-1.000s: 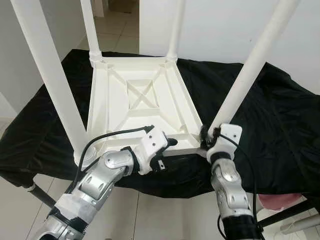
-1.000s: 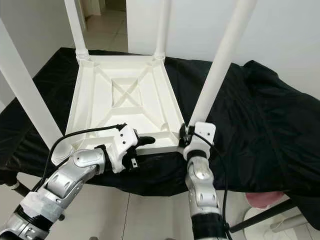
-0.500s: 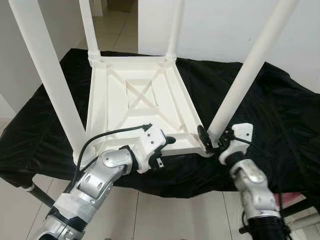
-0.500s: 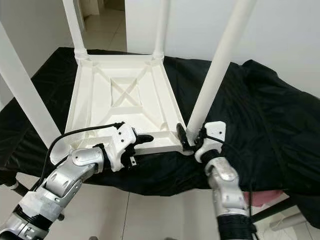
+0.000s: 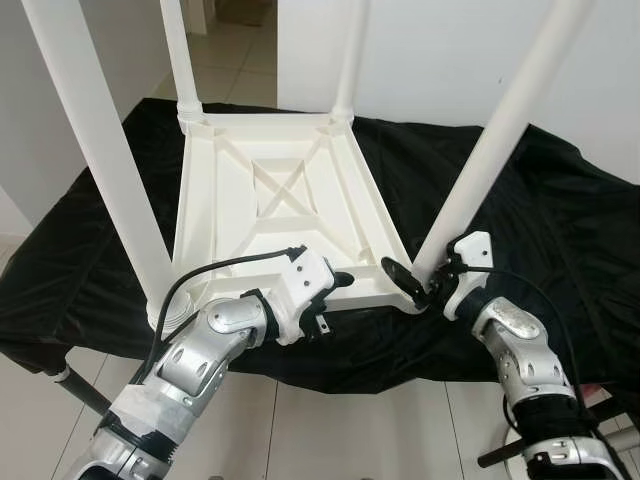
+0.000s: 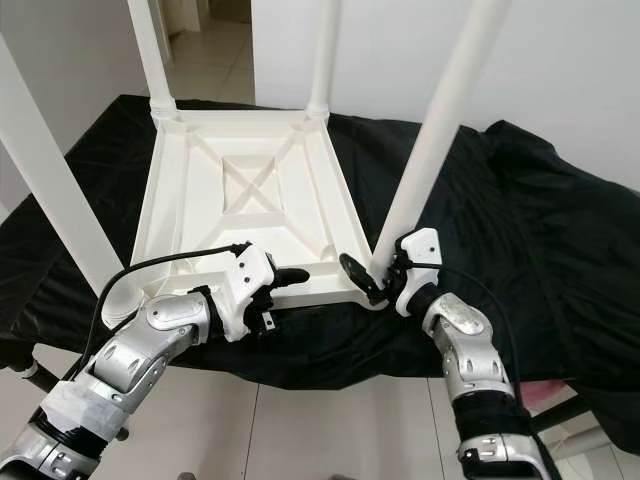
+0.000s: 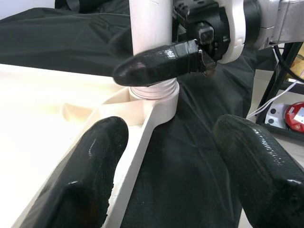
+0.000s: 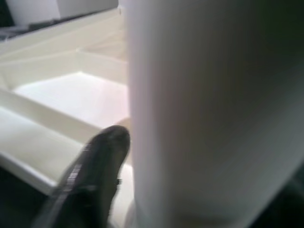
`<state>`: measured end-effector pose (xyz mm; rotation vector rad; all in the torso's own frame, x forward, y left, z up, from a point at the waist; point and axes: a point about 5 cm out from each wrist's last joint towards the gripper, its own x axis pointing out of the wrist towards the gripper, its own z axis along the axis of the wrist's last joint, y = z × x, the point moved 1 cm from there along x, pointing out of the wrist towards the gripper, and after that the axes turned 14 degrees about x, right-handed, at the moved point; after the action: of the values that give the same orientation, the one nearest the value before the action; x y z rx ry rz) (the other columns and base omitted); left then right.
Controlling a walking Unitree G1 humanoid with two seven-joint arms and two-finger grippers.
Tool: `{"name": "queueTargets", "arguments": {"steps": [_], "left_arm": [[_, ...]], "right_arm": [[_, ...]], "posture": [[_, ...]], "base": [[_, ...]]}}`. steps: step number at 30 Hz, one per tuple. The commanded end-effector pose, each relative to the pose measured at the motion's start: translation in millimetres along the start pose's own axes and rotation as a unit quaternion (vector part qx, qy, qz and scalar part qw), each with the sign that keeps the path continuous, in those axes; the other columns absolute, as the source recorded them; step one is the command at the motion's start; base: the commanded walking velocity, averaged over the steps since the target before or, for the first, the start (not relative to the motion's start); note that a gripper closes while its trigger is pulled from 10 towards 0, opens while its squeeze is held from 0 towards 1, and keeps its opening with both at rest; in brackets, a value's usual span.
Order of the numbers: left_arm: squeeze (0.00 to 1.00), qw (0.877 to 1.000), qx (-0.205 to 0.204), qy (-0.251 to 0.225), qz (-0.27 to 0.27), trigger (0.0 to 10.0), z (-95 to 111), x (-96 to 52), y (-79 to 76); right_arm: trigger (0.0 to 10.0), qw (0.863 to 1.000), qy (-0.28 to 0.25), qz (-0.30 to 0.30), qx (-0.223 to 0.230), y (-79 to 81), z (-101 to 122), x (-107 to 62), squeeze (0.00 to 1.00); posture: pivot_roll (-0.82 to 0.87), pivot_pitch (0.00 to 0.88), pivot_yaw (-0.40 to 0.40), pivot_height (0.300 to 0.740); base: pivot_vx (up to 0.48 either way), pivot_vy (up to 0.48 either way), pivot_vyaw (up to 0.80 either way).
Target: Building children table
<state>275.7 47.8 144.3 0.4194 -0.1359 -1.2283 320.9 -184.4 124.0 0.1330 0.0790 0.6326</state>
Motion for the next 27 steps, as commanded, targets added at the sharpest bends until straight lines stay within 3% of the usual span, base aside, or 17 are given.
{"name": "queueTargets", "arguments": {"steps": [1,9,10,11,12,17,20,23,27], "left_arm": [[0.00,1.000,0.008,-0.005,-0.016,10.0,4,1.4,1.1],[0.00,1.000,0.007,-0.006,-0.011,10.0,5,0.7,3.1],[0.00,1.000,0.007,-0.006,-0.011,10.0,5,0.7,3.3],[0.00,1.000,0.007,-0.006,-0.011,10.0,5,0.7,3.3],[0.00,1.000,0.007,-0.006,-0.011,10.0,5,0.6,3.7],[0.00,1.000,0.007,-0.006,-0.012,10.0,6,0.7,4.7],[0.00,1.000,0.008,-0.003,-0.014,10.0,5,1.6,3.5],[0.00,1.000,0.008,-0.002,-0.016,10.0,4,1.6,2.6],[0.00,1.000,0.004,-0.001,-0.019,10.0,3,1.8,-1.0]], "right_arm": [[0.0,1.000,0.015,0.013,-0.005,1.1,-4,1.7,0.00],[0.0,0.999,0.029,0.023,-0.004,-1.9,-9,0.4,0.00],[4.3,1.000,0.026,0.018,-0.004,-2.5,-9,0.1,0.00],[4.3,1.000,0.026,0.018,-0.004,-2.5,-9,0.1,0.00],[10.0,1.000,0.022,0.015,0.000,-2.8,-9,0.4,0.00],[10.0,1.000,0.005,-0.006,0.004,-2.4,-7,0.7,0.00],[10.0,0.998,-0.009,-0.069,0.004,-5.2,-8,1.7,0.00],[10.0,0.996,-0.013,-0.089,0.007,-4.9,-9,2.4,0.00],[10.0,0.987,-0.035,-0.154,0.039,3.4,-15,4.1,0.00]], "posture": [[-0.01,0.000,-0.066,0.740],[-0.01,0.000,-0.062,0.740],[-0.01,0.000,-0.062,0.740],[-0.01,0.000,-0.062,0.740],[-0.01,0.000,-0.059,0.740],[-0.01,0.000,-0.055,0.740],[-0.02,0.000,-0.052,0.740],[-0.02,0.000,-0.050,0.740],[-0.02,0.000,-0.044,0.740]], "base": [[0.000,0.000,0.00],[0.000,0.000,0.00],[0.000,0.000,0.00],[0.000,0.000,0.00],[0.000,0.000,0.00],[0.000,0.000,0.00],[0.000,0.000,0.00],[0.000,0.000,0.00],[0.000,0.000,0.00]]}}
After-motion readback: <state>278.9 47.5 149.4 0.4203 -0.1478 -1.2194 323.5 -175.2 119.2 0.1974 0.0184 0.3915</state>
